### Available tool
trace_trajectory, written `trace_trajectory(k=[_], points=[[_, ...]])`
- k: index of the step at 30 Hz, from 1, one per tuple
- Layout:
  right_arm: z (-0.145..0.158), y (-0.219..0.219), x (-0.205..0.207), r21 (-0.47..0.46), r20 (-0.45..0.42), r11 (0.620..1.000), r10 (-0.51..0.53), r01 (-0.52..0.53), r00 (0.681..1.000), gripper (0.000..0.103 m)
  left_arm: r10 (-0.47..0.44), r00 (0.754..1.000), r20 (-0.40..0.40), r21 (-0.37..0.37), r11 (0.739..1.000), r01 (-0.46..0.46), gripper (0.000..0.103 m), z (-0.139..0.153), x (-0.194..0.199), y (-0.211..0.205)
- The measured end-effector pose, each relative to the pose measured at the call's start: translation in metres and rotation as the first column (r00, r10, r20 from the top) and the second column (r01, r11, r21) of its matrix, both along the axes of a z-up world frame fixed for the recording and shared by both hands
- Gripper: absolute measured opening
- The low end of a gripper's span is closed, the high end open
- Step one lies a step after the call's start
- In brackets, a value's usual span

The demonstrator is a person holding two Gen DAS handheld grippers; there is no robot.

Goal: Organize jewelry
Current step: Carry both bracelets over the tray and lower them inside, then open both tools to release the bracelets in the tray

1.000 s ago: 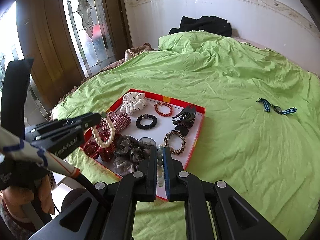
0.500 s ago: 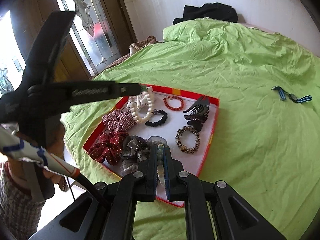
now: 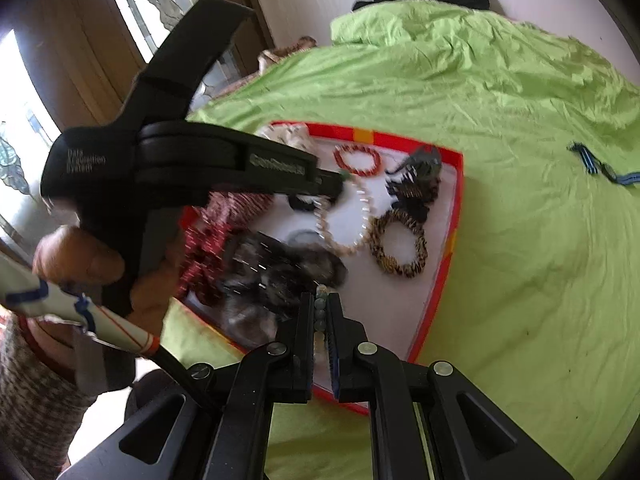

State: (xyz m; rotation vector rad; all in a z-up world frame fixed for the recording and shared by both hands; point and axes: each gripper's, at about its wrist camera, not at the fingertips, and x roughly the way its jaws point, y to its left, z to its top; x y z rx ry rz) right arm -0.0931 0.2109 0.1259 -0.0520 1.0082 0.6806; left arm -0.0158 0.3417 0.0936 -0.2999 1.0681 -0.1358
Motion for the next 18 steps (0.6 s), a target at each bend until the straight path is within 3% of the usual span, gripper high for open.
trace_trajectory(k=[9,18], points=[[-0.024,-0.003,0.003,-0.082,-0.006,0.997,-0.014,0.014,1.000,0.007,0.029,1.000,-0.012,0.099,0.995,-0.027,0.009,-0.013,0.003,0.001],[-0.027,-0.007,0.004,-0.097,0.010,0.995,-0.025,0.026,1.000,0.007,0.073,0.994,0.077,0.148,0.985,-0.084,0.012,0.011,-0.012,0.000]])
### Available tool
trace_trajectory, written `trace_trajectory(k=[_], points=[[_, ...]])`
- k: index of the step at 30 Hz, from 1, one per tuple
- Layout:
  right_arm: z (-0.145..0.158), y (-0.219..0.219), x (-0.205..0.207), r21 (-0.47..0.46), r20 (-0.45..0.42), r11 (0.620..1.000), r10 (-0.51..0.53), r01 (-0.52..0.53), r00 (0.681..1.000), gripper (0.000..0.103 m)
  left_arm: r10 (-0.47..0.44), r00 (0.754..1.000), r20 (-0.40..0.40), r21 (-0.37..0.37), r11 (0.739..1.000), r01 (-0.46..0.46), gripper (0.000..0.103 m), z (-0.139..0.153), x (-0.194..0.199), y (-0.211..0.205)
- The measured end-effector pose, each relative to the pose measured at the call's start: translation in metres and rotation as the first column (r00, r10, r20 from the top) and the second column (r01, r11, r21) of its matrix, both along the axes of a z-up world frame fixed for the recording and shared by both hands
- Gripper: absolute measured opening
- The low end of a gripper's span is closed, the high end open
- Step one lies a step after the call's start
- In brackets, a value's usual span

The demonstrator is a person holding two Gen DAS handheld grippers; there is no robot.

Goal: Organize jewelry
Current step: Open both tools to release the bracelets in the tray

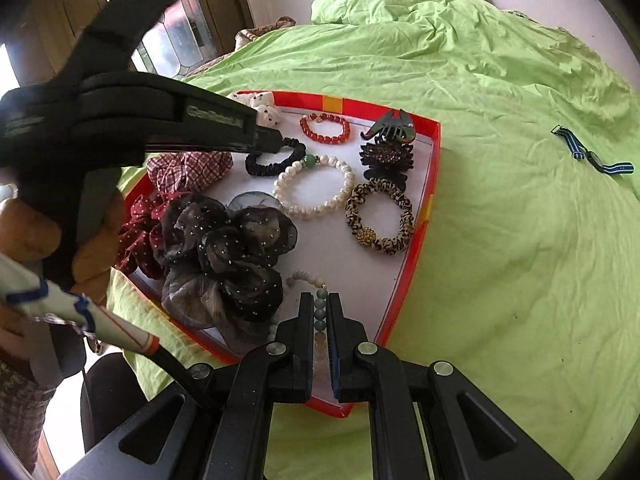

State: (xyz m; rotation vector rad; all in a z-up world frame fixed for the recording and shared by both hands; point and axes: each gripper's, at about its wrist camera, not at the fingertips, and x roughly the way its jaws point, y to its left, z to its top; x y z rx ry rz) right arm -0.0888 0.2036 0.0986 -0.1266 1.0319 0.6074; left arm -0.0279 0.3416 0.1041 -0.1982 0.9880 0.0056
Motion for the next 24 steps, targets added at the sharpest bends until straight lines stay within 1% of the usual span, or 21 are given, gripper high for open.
trace_trajectory(k=[1,2,3,4,5,6,10,14,18,24], points=[[0.001,0.000,0.000,0.001,0.003,1.000,0.003,-0.003,1.000,0.008,0.008,1.000,0.012,0.007,1.000,-0.008,0.017,0.004,-0.003,-0.001],[0.002,0.000,-0.001,0.001,0.006,1.000,0.005,-0.005,1.000,0.012,0.016,1.000,0.026,0.014,1.000,-0.016,0.026,0.008,-0.006,-0.001],[0.003,0.001,-0.002,0.000,0.011,1.000,0.006,-0.006,1.000,0.016,0.025,0.999,0.044,0.021,0.999,-0.026,0.029,0.012,-0.010,-0.001],[0.005,0.000,-0.004,0.000,0.021,1.000,0.007,-0.007,1.000,0.028,0.036,0.997,0.066,0.031,0.999,-0.038,0.034,0.018,-0.016,0.000],[0.007,0.000,-0.006,0.002,0.030,1.000,0.007,-0.007,1.000,0.036,0.043,0.996,0.080,0.039,0.998,-0.047,0.038,0.022,-0.020,-0.001],[0.010,-0.001,-0.008,0.004,0.041,1.000,0.007,-0.007,0.999,0.038,0.051,0.994,0.095,0.047,0.997,-0.056,0.038,0.026,-0.025,-0.001],[0.021,-0.004,-0.015,0.013,0.063,1.000,0.007,-0.008,0.998,0.039,0.081,0.986,0.146,0.084,0.992,-0.094,0.041,0.043,-0.045,-0.001],[0.031,-0.011,-0.022,0.025,0.083,1.000,-0.004,0.002,0.997,0.043,0.111,0.977,0.181,0.089,0.988,-0.129,0.046,0.055,-0.063,0.000],[0.039,-0.021,-0.028,0.038,0.091,0.999,-0.023,0.019,0.996,0.044,0.135,0.970,0.201,0.091,0.984,-0.156,0.048,0.064,-0.078,-0.004],[0.045,-0.037,-0.037,0.045,0.103,0.998,-0.053,0.049,0.993,0.045,0.133,0.967,0.215,0.107,0.981,-0.159,0.048,0.071,-0.093,-0.013]])
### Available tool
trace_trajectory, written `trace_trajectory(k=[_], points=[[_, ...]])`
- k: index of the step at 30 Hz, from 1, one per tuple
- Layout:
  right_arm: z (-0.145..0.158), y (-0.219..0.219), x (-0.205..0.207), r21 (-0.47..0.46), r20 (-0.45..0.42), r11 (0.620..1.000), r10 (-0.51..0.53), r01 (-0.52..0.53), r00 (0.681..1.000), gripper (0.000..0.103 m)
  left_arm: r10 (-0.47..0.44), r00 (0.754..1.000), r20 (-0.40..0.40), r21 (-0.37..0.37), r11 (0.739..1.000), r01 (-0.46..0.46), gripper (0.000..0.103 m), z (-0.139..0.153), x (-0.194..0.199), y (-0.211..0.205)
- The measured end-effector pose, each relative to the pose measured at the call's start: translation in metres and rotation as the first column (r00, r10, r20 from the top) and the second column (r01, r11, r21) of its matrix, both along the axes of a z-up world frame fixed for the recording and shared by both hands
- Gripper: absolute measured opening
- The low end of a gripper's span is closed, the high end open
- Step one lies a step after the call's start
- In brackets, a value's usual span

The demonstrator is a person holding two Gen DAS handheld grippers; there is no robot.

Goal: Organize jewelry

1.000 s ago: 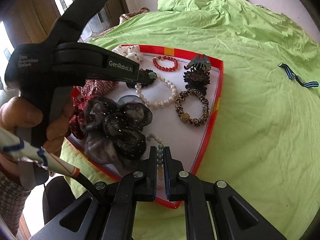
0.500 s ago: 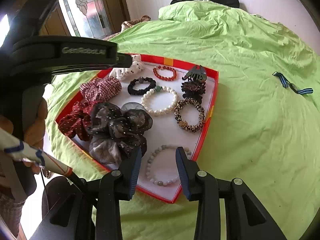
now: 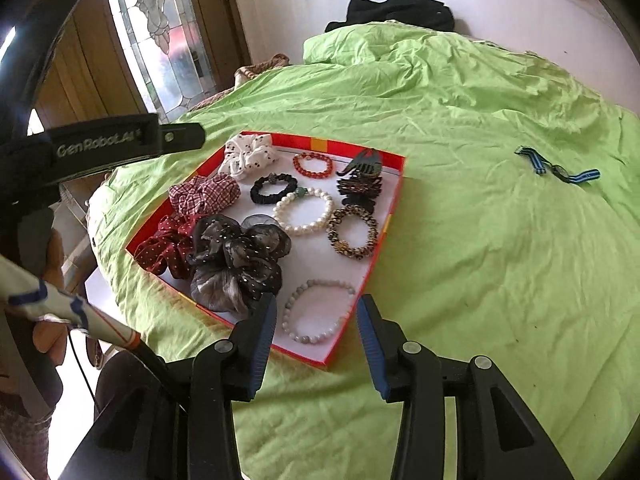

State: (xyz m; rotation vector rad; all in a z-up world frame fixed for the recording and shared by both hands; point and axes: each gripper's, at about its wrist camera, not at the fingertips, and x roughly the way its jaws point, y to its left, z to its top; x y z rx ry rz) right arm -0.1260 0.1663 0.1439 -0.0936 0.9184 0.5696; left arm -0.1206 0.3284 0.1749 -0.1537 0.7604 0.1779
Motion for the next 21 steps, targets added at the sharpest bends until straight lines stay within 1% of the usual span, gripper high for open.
trace_trajectory(k=[8,12,14,18,21], points=[[-0.001,-0.021,0.007,0.019,-0.026,0.998,-0.065,0.065,0.998,0.045,0.003,1.000,0.013,0.031,1.000,-0.003,0.051,0.003,-0.011,-0.008],[-0.003,-0.023,0.010,0.009,-0.031,0.997,-0.075,0.075,0.997,0.045,0.011,1.000,0.006,0.040,0.999,-0.011,0.052,-0.002,-0.011,-0.001],[-0.004,-0.023,0.013,-0.002,-0.030,0.997,-0.078,0.078,0.996,0.045,0.026,1.000,-0.008,0.039,0.999,-0.025,0.052,-0.007,-0.008,0.011],[-0.007,-0.027,0.027,-0.003,-0.043,0.995,-0.105,0.105,0.994,0.046,0.104,0.993,-0.051,0.024,0.994,-0.103,0.053,-0.022,-0.003,0.051],[-0.011,-0.028,0.048,0.001,-0.067,0.991,-0.130,0.131,0.989,0.046,0.160,0.981,-0.112,0.001,0.987,-0.161,0.054,-0.040,0.007,0.087]])
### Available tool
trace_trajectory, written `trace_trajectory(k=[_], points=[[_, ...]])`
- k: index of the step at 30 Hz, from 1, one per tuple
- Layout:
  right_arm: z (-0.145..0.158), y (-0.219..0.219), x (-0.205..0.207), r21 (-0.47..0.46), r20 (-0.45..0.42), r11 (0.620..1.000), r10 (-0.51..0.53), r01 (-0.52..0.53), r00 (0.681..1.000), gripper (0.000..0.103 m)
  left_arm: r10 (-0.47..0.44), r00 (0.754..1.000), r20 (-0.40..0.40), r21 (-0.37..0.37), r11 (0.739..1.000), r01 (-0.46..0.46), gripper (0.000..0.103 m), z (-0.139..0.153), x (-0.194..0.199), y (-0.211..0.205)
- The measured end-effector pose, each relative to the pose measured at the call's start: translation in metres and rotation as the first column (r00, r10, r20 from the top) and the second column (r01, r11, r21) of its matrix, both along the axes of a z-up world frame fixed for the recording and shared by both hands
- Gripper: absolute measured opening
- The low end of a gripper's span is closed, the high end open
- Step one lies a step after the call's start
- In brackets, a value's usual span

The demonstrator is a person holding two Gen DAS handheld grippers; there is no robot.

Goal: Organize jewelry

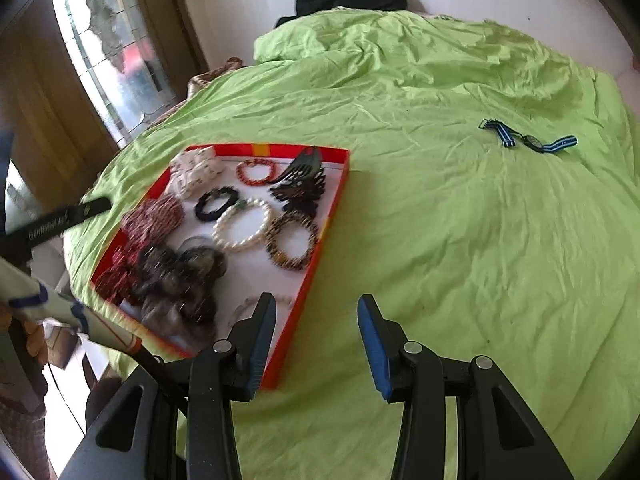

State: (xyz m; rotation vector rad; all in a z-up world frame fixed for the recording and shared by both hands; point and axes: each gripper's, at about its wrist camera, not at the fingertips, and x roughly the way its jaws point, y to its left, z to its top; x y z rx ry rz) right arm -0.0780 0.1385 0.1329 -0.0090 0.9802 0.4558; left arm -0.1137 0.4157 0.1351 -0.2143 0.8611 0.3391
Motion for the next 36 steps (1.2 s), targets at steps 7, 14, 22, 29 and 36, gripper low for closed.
trace_trajectory(k=[7,14,22,29,36], points=[[-0.017,0.020,0.053,0.005,-0.058,1.000,-0.020,0.020,0.998,0.047,0.060,0.994,-0.090,-0.123,0.990,-0.071,0.054,-0.041,0.024,0.061],[-0.040,0.039,0.073,-0.077,-0.083,0.997,0.005,-0.012,0.997,0.014,-0.070,0.989,-0.134,-0.168,0.985,0.047,0.037,-0.063,0.050,0.047],[-0.041,0.028,0.069,-0.180,-0.023,0.983,-0.037,0.032,0.999,0.008,-0.122,0.983,-0.141,-0.143,0.985,0.102,0.035,-0.067,0.081,0.008],[-0.042,-0.023,0.081,-0.205,-0.021,0.967,-0.155,0.148,0.988,0.008,-0.212,0.967,-0.140,-0.164,0.968,0.189,0.035,-0.068,0.104,-0.048],[-0.044,-0.066,0.090,-0.175,-0.040,0.964,-0.210,0.200,0.977,0.010,-0.234,0.961,-0.145,-0.085,0.971,0.224,0.036,-0.065,0.113,-0.094]])
